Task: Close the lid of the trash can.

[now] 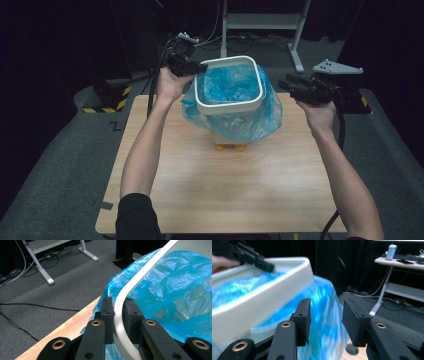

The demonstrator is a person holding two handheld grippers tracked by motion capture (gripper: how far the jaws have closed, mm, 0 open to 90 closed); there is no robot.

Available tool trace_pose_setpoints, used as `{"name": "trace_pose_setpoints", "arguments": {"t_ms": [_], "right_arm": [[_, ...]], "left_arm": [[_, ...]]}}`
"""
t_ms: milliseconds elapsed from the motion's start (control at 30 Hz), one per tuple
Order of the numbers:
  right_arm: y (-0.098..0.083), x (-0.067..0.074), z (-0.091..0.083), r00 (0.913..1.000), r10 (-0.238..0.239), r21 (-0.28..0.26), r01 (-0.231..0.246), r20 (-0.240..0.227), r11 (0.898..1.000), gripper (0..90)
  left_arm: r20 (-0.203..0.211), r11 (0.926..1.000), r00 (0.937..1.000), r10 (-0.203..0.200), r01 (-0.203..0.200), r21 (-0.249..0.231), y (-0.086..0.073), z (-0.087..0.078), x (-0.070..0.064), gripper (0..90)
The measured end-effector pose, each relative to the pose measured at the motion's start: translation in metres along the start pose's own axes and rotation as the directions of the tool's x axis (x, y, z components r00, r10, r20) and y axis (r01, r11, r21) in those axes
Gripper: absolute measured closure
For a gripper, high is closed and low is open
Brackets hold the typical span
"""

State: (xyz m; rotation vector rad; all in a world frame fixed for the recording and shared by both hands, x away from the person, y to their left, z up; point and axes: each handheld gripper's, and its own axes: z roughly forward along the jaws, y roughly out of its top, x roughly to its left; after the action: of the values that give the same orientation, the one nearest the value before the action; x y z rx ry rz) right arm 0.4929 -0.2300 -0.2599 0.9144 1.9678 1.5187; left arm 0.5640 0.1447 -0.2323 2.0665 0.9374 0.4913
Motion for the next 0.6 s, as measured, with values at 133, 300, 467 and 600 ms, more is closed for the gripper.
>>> {"name": "trace_pose_setpoints", "arguments": {"t_ms": [133,300,467,600], "right_arm": [[0.018,0.004,0.011,0.9999,-0.009,-0.010,0.009,0.010,1.000,58.1],[0.032,0.007,0.026,0.9997,-0.016,0.005,0.016,0.019,1.000,58.2],[0.042,0.010,0.040,0.9997,-0.018,0.020,0.018,0.019,1.000,58.2],[0.048,0.010,0.051,0.9998,-0.015,0.036,0.014,0.013,0.999,58.4]], "left_arm": [[-0.004,0.9999,1.0000,0.006,-0.006,0.009,0.002,0.001,0.000,80.1],[-0.007,0.9997,0.9998,0.020,-0.019,0.016,0.006,0.001,-0.002,80.1],[-0.006,0.9991,0.9994,0.034,-0.034,0.023,0.011,0.003,-0.006,80.1],[-0.002,0.9990,0.9994,0.035,-0.035,0.029,0.013,0.007,-0.007,80.1]]}}
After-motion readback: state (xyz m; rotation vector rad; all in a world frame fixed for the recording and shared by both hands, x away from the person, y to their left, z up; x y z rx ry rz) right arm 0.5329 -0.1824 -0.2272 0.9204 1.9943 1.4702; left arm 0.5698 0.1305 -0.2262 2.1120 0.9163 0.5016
